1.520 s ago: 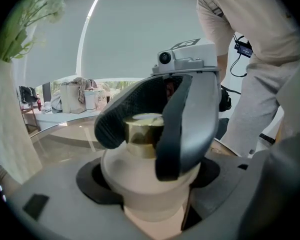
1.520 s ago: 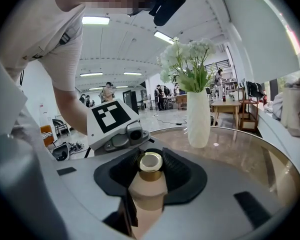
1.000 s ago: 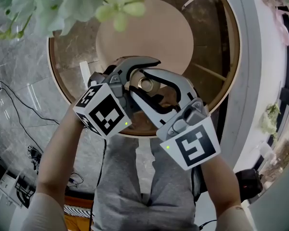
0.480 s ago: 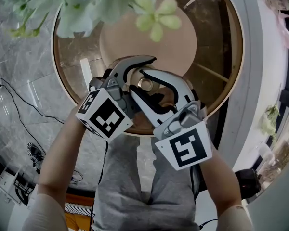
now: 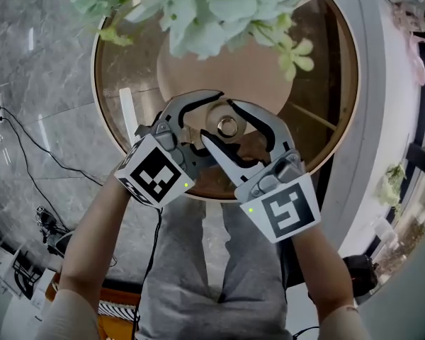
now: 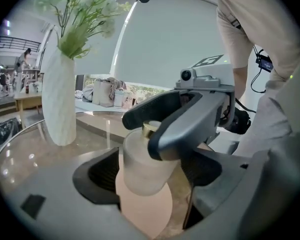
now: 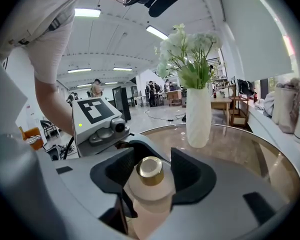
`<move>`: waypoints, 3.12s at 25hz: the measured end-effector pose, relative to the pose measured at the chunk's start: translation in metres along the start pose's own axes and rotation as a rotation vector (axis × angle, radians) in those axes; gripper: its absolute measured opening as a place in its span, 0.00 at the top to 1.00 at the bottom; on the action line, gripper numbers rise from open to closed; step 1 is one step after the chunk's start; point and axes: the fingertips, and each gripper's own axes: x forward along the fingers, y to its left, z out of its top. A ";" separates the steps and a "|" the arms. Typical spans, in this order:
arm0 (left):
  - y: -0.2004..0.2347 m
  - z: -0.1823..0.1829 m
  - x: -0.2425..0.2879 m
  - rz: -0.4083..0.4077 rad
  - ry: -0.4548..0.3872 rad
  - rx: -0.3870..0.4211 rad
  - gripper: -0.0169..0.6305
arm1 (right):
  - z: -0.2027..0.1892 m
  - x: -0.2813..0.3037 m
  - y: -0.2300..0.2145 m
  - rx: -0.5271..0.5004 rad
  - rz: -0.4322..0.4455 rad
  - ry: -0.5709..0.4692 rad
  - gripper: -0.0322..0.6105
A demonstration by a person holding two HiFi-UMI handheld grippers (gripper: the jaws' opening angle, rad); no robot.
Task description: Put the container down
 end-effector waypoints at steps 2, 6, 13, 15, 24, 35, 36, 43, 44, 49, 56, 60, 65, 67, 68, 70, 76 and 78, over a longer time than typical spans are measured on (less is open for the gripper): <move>-0.002 -0.001 -0.005 0.003 0.017 0.007 0.41 | 0.006 -0.003 -0.002 0.025 -0.007 -0.007 0.62; -0.006 0.008 -0.024 0.008 0.014 -0.055 0.41 | 0.026 -0.015 -0.005 0.083 -0.042 -0.028 0.62; 0.001 0.075 -0.087 0.124 -0.070 -0.056 0.41 | 0.089 -0.060 -0.012 0.080 -0.128 -0.077 0.79; -0.001 0.101 -0.104 0.148 -0.109 -0.077 0.41 | 0.112 -0.078 -0.015 0.083 -0.160 -0.098 0.83; -0.022 0.252 -0.191 0.248 -0.286 -0.035 0.44 | 0.246 -0.162 -0.012 0.001 -0.239 -0.191 0.92; -0.076 0.436 -0.319 0.390 -0.443 0.041 0.81 | 0.433 -0.287 0.028 -0.071 -0.384 -0.263 0.93; -0.083 0.453 -0.332 0.383 -0.468 0.036 0.82 | 0.452 -0.299 0.034 -0.080 -0.396 -0.268 0.93; -0.120 0.543 -0.394 0.402 -0.543 0.082 0.91 | 0.562 -0.367 0.065 -0.164 -0.447 -0.355 0.94; -0.125 0.553 -0.401 0.403 -0.543 0.096 0.91 | 0.572 -0.374 0.070 -0.180 -0.450 -0.364 0.94; -0.151 0.584 -0.428 0.432 -0.546 0.142 0.95 | 0.612 -0.410 0.097 -0.218 -0.459 -0.418 0.94; -0.181 0.604 -0.461 0.568 -0.553 0.134 0.96 | 0.630 -0.448 0.140 -0.215 -0.434 -0.459 0.94; -0.196 0.606 -0.461 0.632 -0.547 0.173 0.96 | 0.621 -0.455 0.156 -0.202 -0.411 -0.446 0.94; -0.206 0.591 -0.459 0.664 -0.502 0.172 0.96 | 0.600 -0.455 0.164 -0.171 -0.384 -0.420 0.94; -0.208 0.583 -0.457 0.674 -0.476 0.182 0.96 | 0.592 -0.454 0.166 -0.159 -0.374 -0.410 0.94; -0.208 0.580 -0.457 0.677 -0.464 0.189 0.96 | 0.588 -0.453 0.167 -0.155 -0.369 -0.404 0.94; -0.209 0.574 -0.455 0.682 -0.448 0.190 0.96 | 0.583 -0.450 0.169 -0.155 -0.355 -0.396 0.94; -0.212 0.569 -0.448 0.674 -0.455 0.145 0.96 | 0.579 -0.444 0.170 -0.160 -0.340 -0.386 0.94; -0.212 0.569 -0.447 0.675 -0.451 0.148 0.96 | 0.580 -0.445 0.168 -0.159 -0.341 -0.391 0.94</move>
